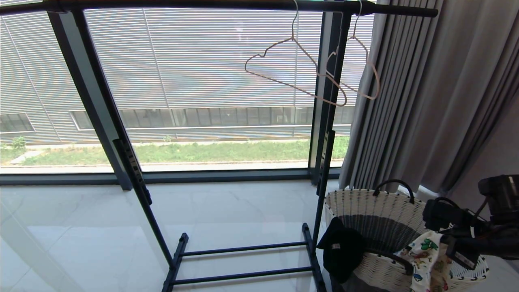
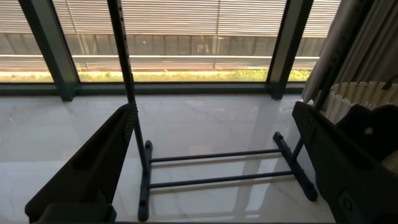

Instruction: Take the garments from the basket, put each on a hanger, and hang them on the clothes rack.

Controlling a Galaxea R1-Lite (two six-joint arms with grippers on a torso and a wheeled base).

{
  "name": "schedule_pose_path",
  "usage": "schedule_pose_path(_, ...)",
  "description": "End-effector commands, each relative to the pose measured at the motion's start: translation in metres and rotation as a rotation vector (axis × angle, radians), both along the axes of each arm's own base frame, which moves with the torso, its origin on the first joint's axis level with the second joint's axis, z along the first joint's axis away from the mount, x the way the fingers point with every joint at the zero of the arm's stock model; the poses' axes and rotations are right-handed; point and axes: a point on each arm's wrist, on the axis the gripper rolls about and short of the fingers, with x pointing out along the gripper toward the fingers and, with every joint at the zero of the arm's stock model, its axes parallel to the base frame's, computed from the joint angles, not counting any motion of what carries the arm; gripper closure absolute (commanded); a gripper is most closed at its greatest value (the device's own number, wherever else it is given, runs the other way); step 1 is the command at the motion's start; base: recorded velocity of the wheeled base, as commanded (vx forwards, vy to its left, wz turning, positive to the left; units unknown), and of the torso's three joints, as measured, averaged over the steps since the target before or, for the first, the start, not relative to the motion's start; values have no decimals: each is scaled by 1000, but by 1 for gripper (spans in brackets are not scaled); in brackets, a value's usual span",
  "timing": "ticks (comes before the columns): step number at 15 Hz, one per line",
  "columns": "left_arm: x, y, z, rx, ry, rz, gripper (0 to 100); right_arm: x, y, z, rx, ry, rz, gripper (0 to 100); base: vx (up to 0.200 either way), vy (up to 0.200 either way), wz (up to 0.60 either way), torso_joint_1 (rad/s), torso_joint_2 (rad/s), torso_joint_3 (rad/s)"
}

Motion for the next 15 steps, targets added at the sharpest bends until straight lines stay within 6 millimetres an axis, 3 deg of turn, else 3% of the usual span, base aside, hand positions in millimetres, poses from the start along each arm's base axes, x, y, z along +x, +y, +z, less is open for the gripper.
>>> schedule_pose_path(1, 0, 0, 0, 0, 0, 2, 0, -34, 0, 69, 30, -177, -29, 100, 0, 0, 0, 0, 0, 0)
schedule_pose_path(4, 0, 0, 0, 17, 0, 2, 0, -58, 0, 116, 54, -247, -50, 100, 0, 0, 0, 0, 0, 0)
schedule_pose_path(6, 0, 0, 0, 44, -2, 2, 0, -72, 0, 129, 56, -272, -47, 100, -100, 0, 0, 4, 1, 1)
schedule_pose_path(10, 0, 0, 0, 75, -5, -1, 0, -91, 0, 137, 56, -293, -46, 100, -200, 0, 0, 0, 0, 2)
schedule_pose_path(15, 0, 0, 0, 75, -6, -1, 0, -91, 1, 136, 55, -292, -43, 100, -200, 0, 0, 0, 2, 1)
